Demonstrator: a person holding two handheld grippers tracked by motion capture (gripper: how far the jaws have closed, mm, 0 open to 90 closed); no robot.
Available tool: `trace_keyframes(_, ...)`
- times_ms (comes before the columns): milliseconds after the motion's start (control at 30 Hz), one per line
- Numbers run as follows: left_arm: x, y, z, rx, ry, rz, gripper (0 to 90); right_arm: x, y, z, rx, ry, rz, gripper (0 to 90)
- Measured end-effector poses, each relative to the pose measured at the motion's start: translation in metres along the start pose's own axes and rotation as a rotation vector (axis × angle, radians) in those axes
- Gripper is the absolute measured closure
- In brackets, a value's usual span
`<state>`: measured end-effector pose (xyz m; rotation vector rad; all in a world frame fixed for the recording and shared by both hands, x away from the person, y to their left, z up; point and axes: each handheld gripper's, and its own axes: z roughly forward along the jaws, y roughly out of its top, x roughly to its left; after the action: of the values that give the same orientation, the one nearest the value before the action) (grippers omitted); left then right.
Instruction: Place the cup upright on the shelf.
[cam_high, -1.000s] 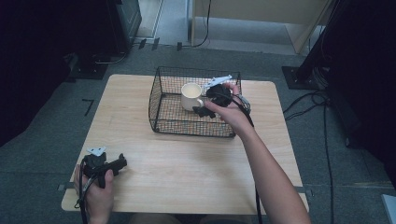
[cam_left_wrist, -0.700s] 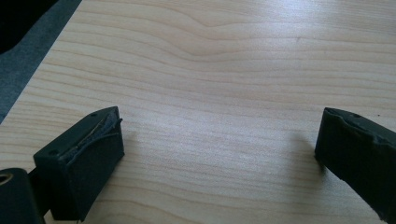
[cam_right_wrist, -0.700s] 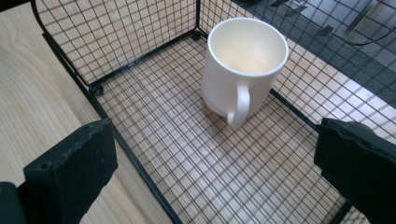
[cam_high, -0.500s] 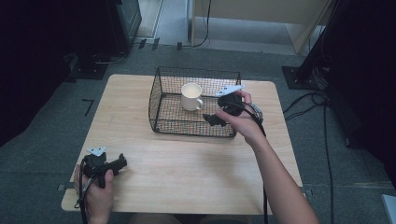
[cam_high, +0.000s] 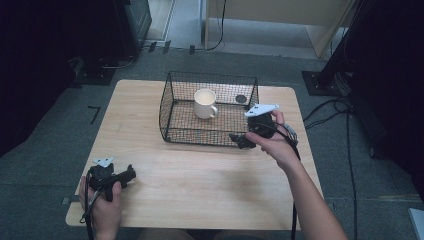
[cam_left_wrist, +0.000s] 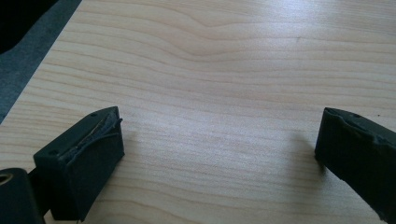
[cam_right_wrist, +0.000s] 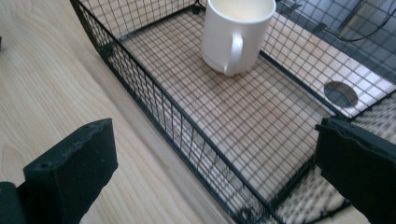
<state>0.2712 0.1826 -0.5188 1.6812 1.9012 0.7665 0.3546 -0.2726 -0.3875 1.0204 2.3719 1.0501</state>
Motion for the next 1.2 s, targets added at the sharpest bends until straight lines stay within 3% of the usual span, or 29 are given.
trace_keyframes(433,0.000,0.000,0.000,-0.002,0.000,-0.002,1.2,-0.007,-0.047,-0.027,-0.010,-0.033,0.051,0.0)
trace_keyframes(1200,0.000,0.000,0.000,0.000,0.000,0.001,1.3,-0.023,-0.136,-0.056,-0.025,-0.087,0.224,0.0)
